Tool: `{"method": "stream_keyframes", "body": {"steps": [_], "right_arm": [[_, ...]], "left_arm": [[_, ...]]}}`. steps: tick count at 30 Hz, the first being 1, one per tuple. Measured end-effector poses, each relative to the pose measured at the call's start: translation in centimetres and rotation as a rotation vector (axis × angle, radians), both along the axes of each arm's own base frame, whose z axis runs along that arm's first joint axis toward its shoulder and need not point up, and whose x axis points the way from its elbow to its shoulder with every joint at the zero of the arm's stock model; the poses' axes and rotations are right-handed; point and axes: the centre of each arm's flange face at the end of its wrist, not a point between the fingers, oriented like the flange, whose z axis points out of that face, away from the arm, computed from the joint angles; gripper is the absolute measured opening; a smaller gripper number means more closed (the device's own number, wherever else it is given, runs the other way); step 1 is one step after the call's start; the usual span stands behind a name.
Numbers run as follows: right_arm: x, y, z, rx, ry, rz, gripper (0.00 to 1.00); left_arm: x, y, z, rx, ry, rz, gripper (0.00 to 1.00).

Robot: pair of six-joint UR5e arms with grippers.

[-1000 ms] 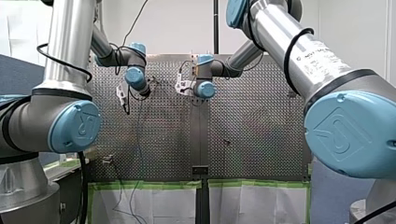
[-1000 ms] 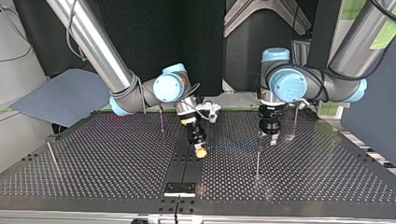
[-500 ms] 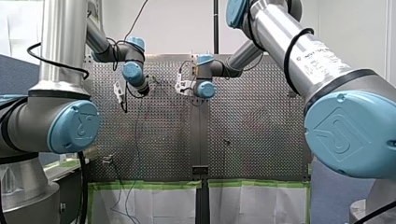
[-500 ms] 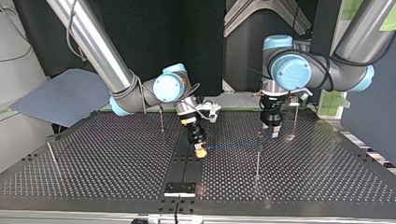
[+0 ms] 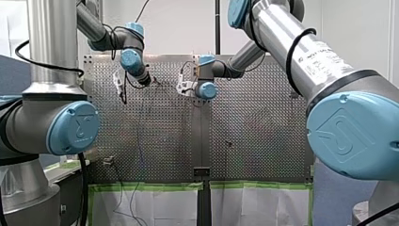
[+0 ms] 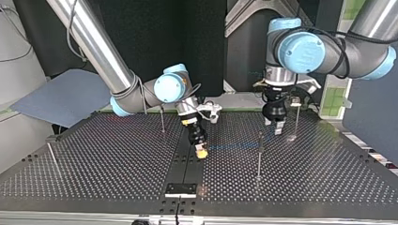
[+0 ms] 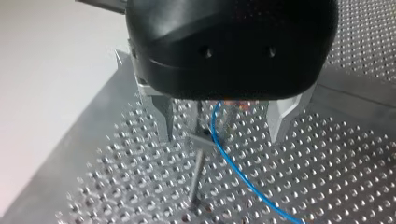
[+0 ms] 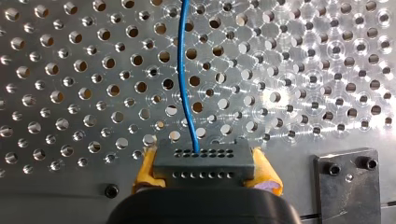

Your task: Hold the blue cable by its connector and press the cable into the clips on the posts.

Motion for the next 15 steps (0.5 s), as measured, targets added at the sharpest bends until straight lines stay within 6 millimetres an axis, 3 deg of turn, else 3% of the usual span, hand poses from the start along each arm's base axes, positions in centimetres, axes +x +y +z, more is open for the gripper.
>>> {"method": "stream_keyframes", "body": {"steps": [15], "right_arm": [[0.1,0.3,-0.1,0.006,0.004,-0.003,0.0]], "left_arm": [[-1.8,-1.7,0.4,0.119,0.031,-0.07,1.0]]}}
